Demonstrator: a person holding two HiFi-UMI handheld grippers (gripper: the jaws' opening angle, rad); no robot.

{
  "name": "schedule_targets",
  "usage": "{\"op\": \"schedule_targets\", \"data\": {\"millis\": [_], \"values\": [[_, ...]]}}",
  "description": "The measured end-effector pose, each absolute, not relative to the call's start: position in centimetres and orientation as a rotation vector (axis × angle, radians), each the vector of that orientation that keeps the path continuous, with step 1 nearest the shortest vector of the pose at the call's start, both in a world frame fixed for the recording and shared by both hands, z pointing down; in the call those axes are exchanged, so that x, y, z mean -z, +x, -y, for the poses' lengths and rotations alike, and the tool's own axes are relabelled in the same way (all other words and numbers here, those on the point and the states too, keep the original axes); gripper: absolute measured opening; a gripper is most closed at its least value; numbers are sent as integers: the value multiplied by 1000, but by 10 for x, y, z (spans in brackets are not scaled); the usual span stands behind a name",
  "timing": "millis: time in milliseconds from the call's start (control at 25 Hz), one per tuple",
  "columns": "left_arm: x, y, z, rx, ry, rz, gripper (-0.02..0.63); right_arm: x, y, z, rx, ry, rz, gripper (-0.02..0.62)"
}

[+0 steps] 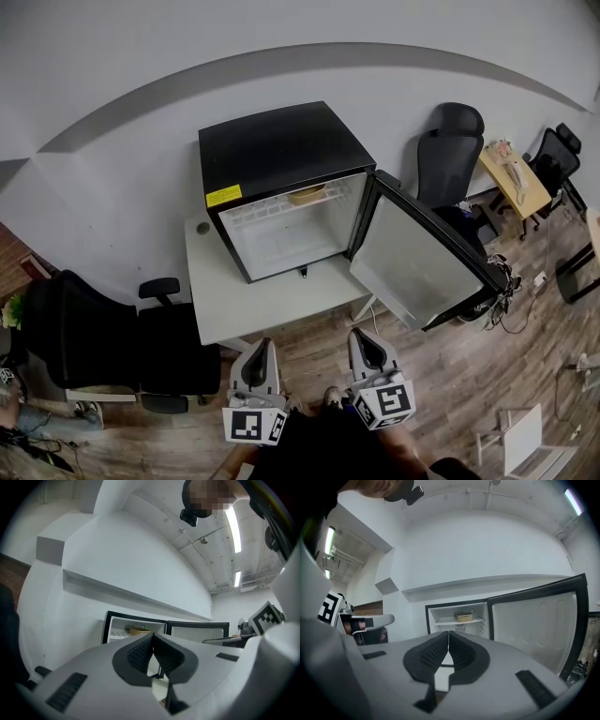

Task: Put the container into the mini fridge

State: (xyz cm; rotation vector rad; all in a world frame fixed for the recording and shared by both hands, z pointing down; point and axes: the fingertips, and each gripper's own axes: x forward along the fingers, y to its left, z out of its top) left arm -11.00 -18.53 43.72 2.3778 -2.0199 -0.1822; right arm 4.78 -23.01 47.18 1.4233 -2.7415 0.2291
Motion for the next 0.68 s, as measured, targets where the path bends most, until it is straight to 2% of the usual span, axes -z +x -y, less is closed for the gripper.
{"op": "schedule_targets", "data": {"millis": [680], "values": [[-434,-108,196,199,2377,2011,9,-473,49,244,-274,1427,2751,17]]}}
